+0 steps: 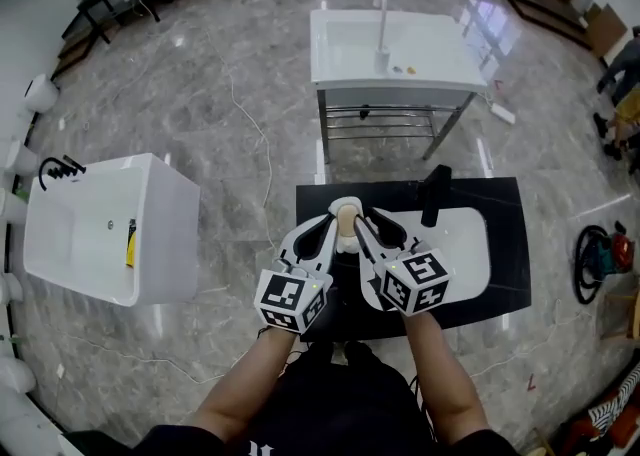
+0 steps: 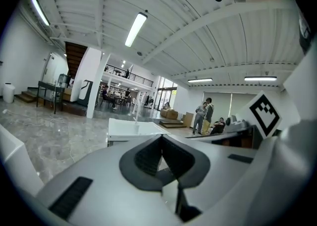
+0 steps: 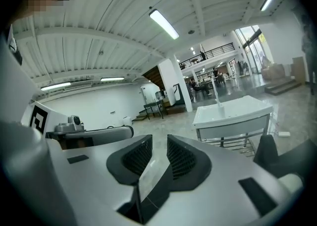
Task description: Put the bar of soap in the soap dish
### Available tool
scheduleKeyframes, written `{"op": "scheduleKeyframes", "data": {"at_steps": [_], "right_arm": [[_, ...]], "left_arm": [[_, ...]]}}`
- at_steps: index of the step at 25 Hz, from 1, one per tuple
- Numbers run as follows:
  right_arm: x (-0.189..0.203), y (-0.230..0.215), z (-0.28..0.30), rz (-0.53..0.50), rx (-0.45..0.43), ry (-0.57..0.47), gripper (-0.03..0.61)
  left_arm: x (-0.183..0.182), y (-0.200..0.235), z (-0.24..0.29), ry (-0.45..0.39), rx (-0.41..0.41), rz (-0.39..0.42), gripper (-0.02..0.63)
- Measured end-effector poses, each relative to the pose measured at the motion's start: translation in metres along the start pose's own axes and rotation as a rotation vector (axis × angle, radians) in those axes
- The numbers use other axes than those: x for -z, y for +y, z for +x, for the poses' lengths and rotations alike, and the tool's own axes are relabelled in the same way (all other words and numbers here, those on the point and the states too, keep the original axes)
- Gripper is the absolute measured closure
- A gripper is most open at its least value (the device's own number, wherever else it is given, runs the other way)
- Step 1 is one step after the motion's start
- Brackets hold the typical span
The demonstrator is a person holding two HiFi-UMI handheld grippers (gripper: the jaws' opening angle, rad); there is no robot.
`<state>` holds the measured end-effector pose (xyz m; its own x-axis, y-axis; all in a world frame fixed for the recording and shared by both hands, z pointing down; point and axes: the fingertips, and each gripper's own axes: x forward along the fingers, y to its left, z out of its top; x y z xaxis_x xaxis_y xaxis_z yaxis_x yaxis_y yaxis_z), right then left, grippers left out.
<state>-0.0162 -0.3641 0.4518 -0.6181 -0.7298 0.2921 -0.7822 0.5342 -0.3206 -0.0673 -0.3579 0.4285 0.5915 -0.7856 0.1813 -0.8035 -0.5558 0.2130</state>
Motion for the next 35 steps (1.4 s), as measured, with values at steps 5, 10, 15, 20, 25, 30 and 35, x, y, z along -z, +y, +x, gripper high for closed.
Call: {"op": "scheduleKeyframes", "data": {"at_steps": [5, 10, 15, 20, 25, 30, 35], "right_arm": [[-0.029, 0.013, -0.018, -0.031, -0.012, -0.069, 0.528], [-0.055, 0.029, -0.032, -0.087, -0.033, -0.126, 0.552], [-0.063, 0.037, -0.045, -0.13, -0.039, -0.148, 0.571], [-0.069, 0.043, -0.055, -0.166, -0.032, -0.156, 0.572], [-0.073, 0.048, -0.061, -0.19, -0.027, -0.171, 0.572], [-0.074, 0.048, -0.063, -0.188, -0.024, -0.18, 0.572], [-0.074, 0.048, -0.067, -0.192, -0.017, -0.183, 0.572]], "left_arm": [[-0.031, -0.017, -0.009, -0.05, 0.004, 0.038, 0.606], [-0.052, -0.033, -0.015, -0.086, 0.02, 0.069, 0.606], [-0.059, -0.047, -0.022, -0.104, 0.028, 0.081, 0.606], [-0.068, -0.061, -0.026, -0.125, 0.033, 0.096, 0.606], [-0.069, -0.064, -0.034, -0.134, 0.022, 0.104, 0.606], [-0.07, -0.063, -0.037, -0.142, 0.007, 0.107, 0.606], [-0.068, -0.068, -0.04, -0.142, 0.004, 0.107, 0.606]]}}
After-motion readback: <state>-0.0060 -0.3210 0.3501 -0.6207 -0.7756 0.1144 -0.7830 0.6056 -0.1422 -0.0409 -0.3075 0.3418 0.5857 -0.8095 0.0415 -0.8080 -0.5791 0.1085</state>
